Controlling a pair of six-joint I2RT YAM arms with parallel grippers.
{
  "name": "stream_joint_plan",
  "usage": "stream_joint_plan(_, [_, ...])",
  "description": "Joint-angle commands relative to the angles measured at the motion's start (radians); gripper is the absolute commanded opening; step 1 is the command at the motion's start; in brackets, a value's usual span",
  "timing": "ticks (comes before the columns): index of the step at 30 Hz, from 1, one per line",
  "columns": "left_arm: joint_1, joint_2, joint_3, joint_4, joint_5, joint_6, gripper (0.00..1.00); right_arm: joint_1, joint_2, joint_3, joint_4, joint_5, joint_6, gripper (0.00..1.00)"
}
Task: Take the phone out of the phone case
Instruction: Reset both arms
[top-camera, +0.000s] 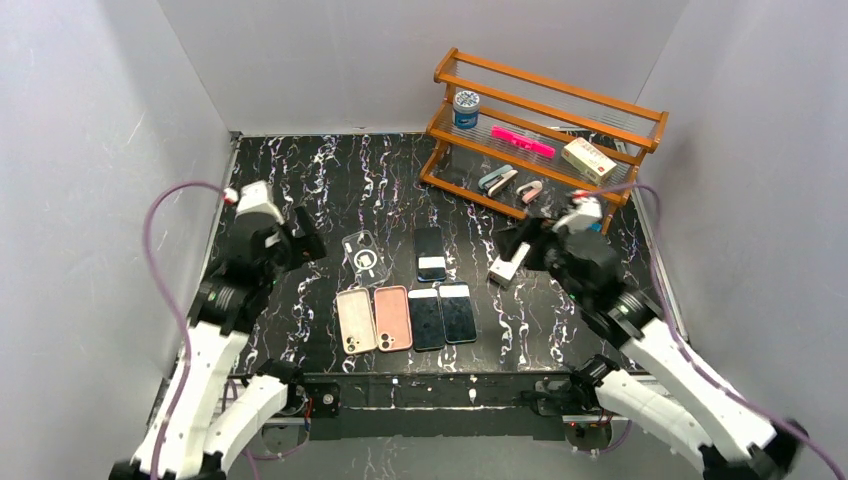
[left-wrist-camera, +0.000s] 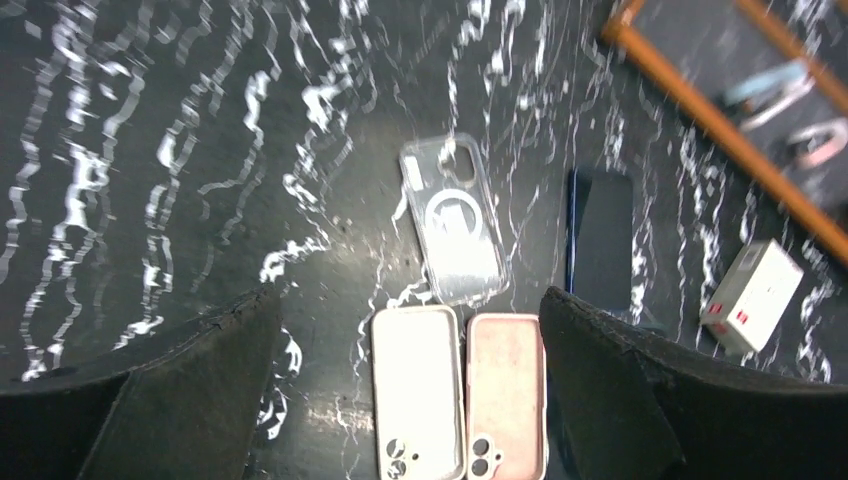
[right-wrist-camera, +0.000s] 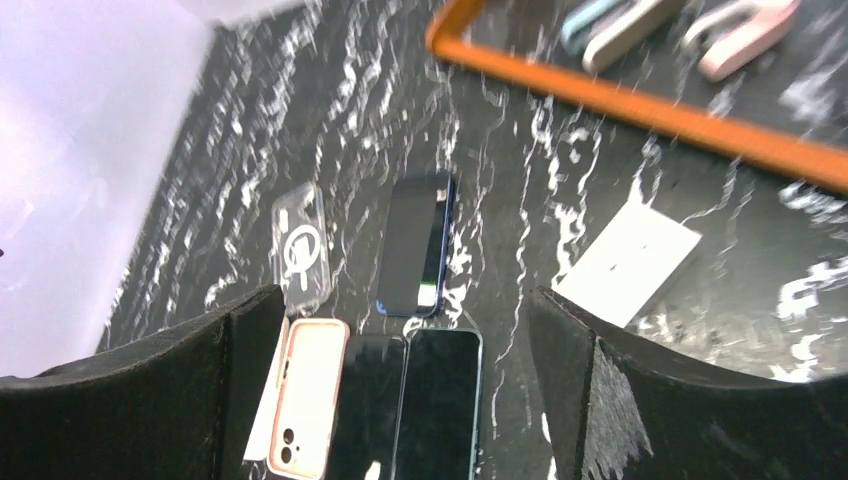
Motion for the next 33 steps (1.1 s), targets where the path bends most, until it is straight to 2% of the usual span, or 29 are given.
stream_joint_plan(1, [0.0,-0.183,0.015,-0.055,-0.192,-0.021,0.98,-0.002,-0.303,-0.032,-0.126,0.171,-0.124,0.99])
stream_joint_plan(6, [-0.001,-0.362,-0.037,-0.015,-0.287,-0.01,0.98,-0.003,-0.509,0.02,-0.266,0.315,-0.19,0.99])
stream_joint_plan(14, [-0.001,-0.522,-0.159,0.049,-0.335,-0.004,0.98,-0.002,-0.582,0.047,-0.382,0.415,-0.232,0.99])
stream_joint_plan(19, [-0.001,-0.56,-0.236,0.074,-0.331,0.01,0.98,-0.003,-0.624,0.007,-0.374,0.436,-0.237,0.99])
stream_joint_plan(33, [0.0,-0.567,-0.242,0.087,-0.321,0.002,0.98,-0.003,-0.652,-0.014,-0.358,0.421,-0.247,0.99])
